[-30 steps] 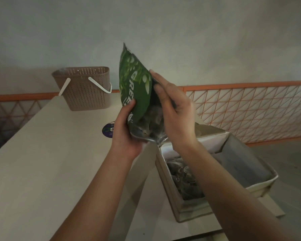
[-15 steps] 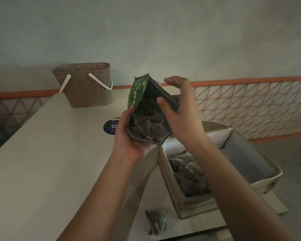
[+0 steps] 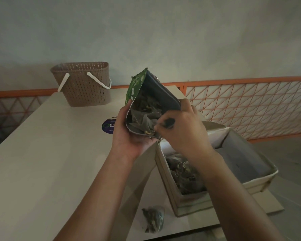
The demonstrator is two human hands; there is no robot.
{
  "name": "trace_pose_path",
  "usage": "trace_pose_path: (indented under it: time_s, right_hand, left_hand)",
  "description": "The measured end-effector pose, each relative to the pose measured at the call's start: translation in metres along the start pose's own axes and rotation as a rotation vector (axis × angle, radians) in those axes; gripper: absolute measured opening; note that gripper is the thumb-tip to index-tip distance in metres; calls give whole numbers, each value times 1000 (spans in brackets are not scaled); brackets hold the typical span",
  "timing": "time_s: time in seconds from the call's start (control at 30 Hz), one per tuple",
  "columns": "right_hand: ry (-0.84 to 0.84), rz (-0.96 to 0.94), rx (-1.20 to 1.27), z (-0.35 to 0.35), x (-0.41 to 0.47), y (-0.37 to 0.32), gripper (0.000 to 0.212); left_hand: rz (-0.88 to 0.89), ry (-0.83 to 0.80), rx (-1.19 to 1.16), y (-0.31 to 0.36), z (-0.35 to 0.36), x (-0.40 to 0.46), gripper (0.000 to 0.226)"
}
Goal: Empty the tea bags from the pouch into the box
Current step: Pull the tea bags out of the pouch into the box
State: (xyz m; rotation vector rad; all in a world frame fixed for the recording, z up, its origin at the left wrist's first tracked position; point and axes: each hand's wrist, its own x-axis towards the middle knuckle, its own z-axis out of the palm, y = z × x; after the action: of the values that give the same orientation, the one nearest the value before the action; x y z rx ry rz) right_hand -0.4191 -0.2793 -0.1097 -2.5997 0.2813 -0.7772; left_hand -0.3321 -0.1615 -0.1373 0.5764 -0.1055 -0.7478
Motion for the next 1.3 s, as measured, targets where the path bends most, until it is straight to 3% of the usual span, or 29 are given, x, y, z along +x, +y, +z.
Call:
trace_pose_path:
  time_s: [0.07, 0.27, 0.33, 0.47, 0.57, 0.67, 0.77, 0.9, 1.0, 1.17, 1.3]
  right_hand:
    - [55, 1, 204, -3, 3, 5, 4]
    - [175, 111, 750, -35, -6, 15, 9]
    - [196, 110, 829, -40, -14, 22, 13]
    - [104, 177, 660, -34, -28, 42, 30]
    - [36, 182, 419, -19, -36, 43, 29]
    - [110, 151, 447, -7, -36, 29, 25]
    - [67, 116, 424, 3, -30, 11, 24]
    - [-52, 171, 181, 14, -19, -6, 34]
    - [-82, 196, 60, 18, -17, -13, 26]
    - [15, 199, 338, 14, -20, -3, 3]
    - [111, 234, 677, -13, -29, 8, 4]
  left_hand:
    - [5, -25, -9, 0, 4, -1, 53]
    - [20, -16, -64, -2, 6, -1, 57]
    - [19, -28, -82, -3, 6, -2, 55]
    - [2, -74, -99, -7, 5, -4, 56]
    - [-28, -91, -113, -9, 1, -4, 62]
    - [-8, -96, -118, -12, -1, -3, 63]
    - [48, -63, -68, -13, -4, -2, 63]
    - [65, -29, -57, -14, -1, -4, 52]
    - [73, -28, -75, -15, -1, -6, 48]
    - [85, -41, -9, -11, -1, -6, 67]
    - [72, -60, 2, -11, -1, -4, 69]
